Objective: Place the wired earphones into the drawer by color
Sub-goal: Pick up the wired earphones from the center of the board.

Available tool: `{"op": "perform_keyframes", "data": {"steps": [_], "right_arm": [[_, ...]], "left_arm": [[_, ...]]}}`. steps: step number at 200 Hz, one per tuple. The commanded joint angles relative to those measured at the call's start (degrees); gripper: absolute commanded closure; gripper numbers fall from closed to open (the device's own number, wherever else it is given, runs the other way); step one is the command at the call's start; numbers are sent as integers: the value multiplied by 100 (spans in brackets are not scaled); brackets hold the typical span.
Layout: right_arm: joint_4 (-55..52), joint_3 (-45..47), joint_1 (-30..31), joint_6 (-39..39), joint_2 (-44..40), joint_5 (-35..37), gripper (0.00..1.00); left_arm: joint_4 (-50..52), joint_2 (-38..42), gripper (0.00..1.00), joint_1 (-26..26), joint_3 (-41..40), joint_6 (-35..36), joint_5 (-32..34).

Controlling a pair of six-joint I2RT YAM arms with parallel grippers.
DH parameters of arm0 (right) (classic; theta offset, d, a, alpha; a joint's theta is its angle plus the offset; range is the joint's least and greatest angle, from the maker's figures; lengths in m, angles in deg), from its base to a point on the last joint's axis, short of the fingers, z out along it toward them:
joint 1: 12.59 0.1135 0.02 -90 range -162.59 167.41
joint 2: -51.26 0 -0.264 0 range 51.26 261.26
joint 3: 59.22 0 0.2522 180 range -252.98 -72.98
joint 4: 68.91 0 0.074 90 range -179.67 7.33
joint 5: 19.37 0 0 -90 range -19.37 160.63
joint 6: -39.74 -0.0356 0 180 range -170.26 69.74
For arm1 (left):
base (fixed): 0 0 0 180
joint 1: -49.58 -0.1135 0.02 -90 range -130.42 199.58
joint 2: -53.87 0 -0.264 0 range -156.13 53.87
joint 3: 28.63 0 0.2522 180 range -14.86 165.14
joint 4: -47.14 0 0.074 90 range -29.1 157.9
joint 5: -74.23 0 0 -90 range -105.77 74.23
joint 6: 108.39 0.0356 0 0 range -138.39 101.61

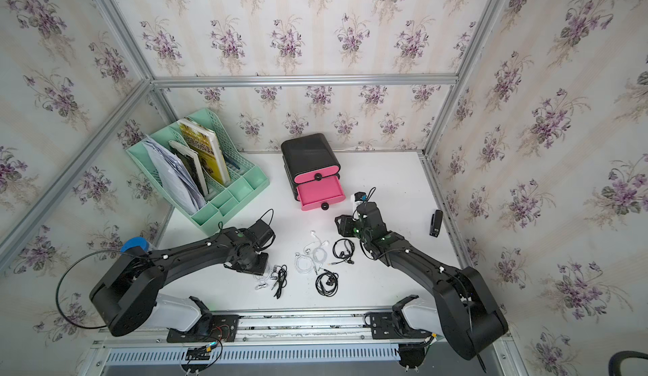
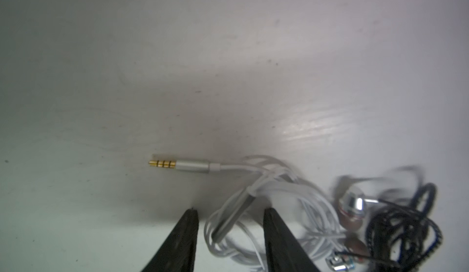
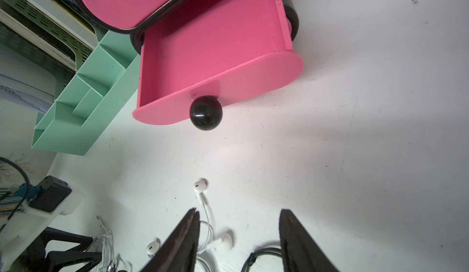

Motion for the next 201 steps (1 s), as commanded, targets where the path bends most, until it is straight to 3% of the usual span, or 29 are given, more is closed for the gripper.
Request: {"op": "perform_keyframes", "data": {"steps": [1, 121, 173, 201], "right_arm": [[-35, -41, 7, 33, -33, 70, 45], [-72, 2, 7, 7, -130, 87, 45], [-81, 29, 8, 7, -173, 109, 45], [-58, 20, 7, 8, -165, 114, 45]], "left_arm": [[11, -92, 58, -3, -29, 39, 60], [229, 24, 86, -3, -1, 107, 255], [463, 128, 91, -6, 134, 108, 401], [774, 559, 93, -5, 339, 100, 565]]}}
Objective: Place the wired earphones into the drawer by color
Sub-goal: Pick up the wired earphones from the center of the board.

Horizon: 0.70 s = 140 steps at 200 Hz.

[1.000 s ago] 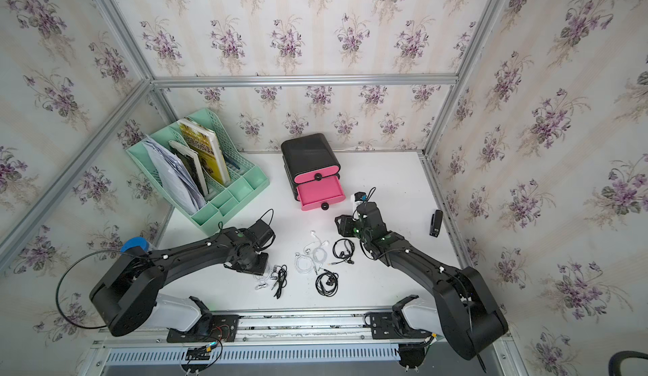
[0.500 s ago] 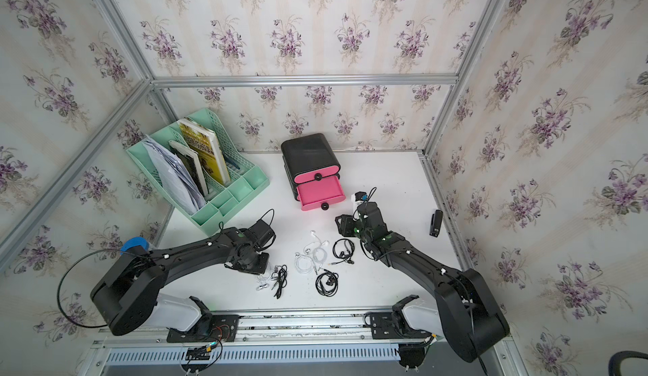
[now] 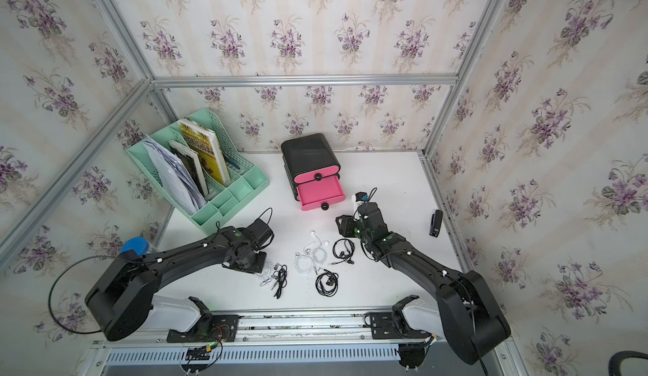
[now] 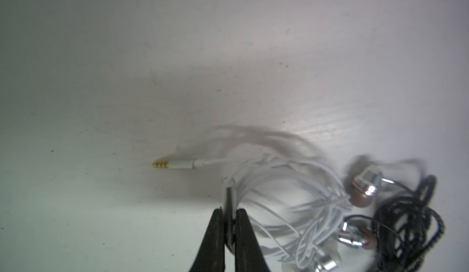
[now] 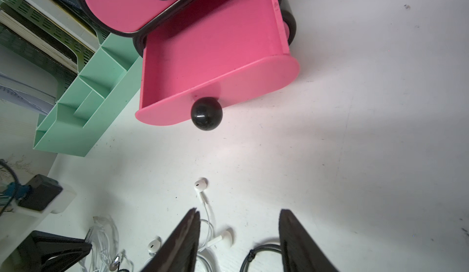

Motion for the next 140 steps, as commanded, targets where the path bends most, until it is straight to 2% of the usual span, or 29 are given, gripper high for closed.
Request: {"op": "perform_keyframes", "data": {"steps": [1, 79, 140], "right_arm": [[37, -2, 7, 16, -15, 67, 45], [92, 52, 7, -31, -153, 119, 45], [141, 26, 10, -91, -164, 153, 45]], "left_arm": [[390, 191, 94, -3, 163, 46, 260], [1102, 941, 95, -3, 932, 208, 969], [636, 896, 95, -3, 1861, 570, 1207]]}}
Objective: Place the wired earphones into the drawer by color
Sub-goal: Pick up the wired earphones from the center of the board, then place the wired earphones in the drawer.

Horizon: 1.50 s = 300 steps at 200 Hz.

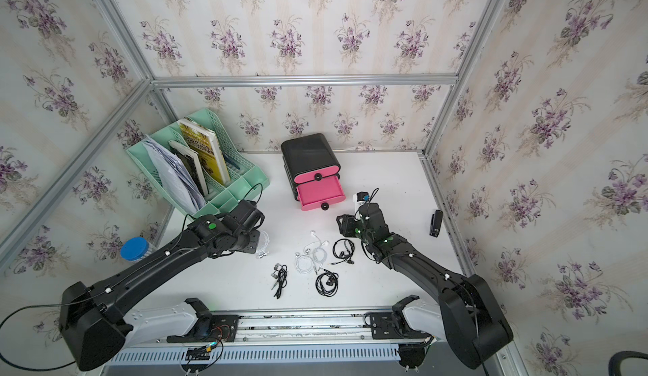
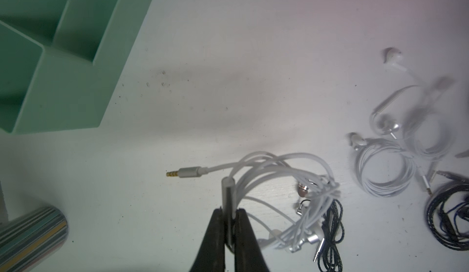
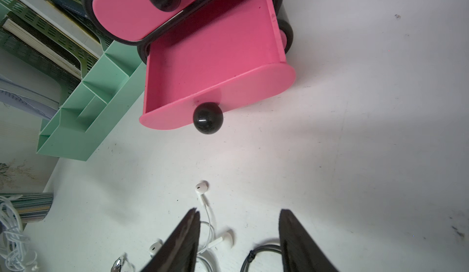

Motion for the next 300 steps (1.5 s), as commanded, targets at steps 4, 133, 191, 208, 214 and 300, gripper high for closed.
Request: {"op": "perform_keyframes", "data": {"steps": [4, 133, 191, 208, 214, 300], "right_arm": [[137, -22, 7, -61, -22, 81, 45], [67, 138, 8, -114, -455, 307, 45], [16, 226, 8, -112, -726, 458, 45], [15, 253, 9, -111, -772, 489, 45], [11, 261, 7, -113, -788, 502, 45], [71, 333, 7, -153, -819, 595, 45]], "left_arm": [[-365, -112, 95, -3, 388, 280, 246], [-2651, -2044, 98, 5, 1978, 9, 519], [-3584, -2576, 98, 99, 1991, -541, 759], [-3664, -2826, 98, 177, 2140, -587, 783], [-3677, -2919, 98, 204, 2198, -601, 778], [-3767, -3851, 100, 523, 2775, -723, 1170]]}}
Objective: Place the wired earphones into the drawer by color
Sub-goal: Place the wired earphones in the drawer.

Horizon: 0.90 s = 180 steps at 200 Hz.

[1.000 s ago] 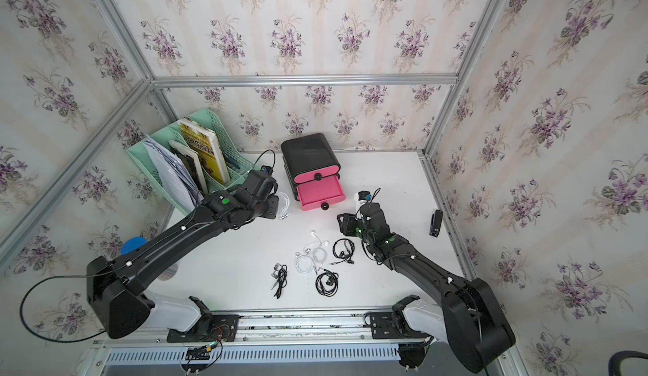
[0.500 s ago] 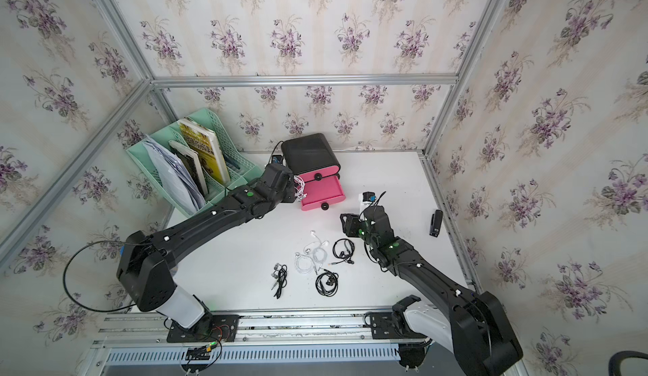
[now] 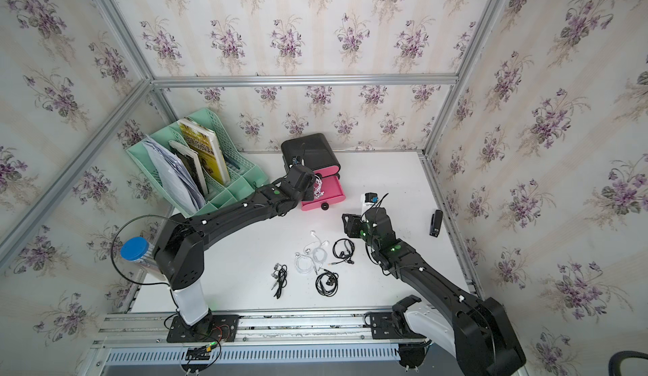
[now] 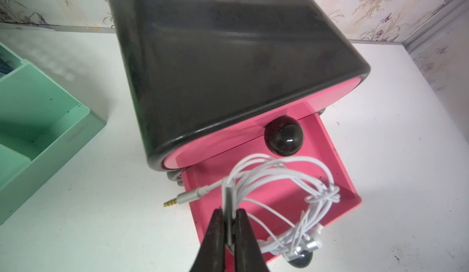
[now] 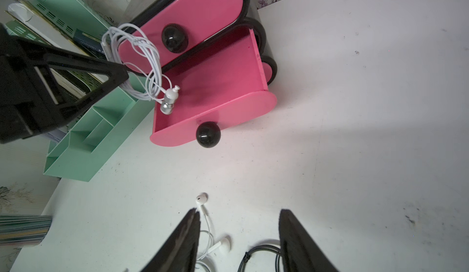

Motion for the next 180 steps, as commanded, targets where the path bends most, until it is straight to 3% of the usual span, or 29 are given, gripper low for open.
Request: {"op": "perform_keyframes", "data": {"steps": [1, 39, 98, 115, 154, 180], "right_arm": [[91, 16, 11, -50, 43, 92, 45], [154, 15, 10, -110, 141, 11, 45], [137, 15, 7, -91, 102, 53, 45], [128, 22, 9, -92, 104, 62, 45], [198, 16, 7, -92, 207, 46, 45], [216, -37, 8, -109, 272, 9, 45]], "left_arm": [[-191, -123, 100, 67, 81, -90, 288], [-346, -309, 100, 197, 116, -111, 670], [-242, -631, 99, 251, 355, -147, 634], [-198, -673, 93, 249, 389, -165, 577], [-100, -613, 69, 251, 456, -127, 405], [-56, -499, 60, 252, 461, -104, 329]]}}
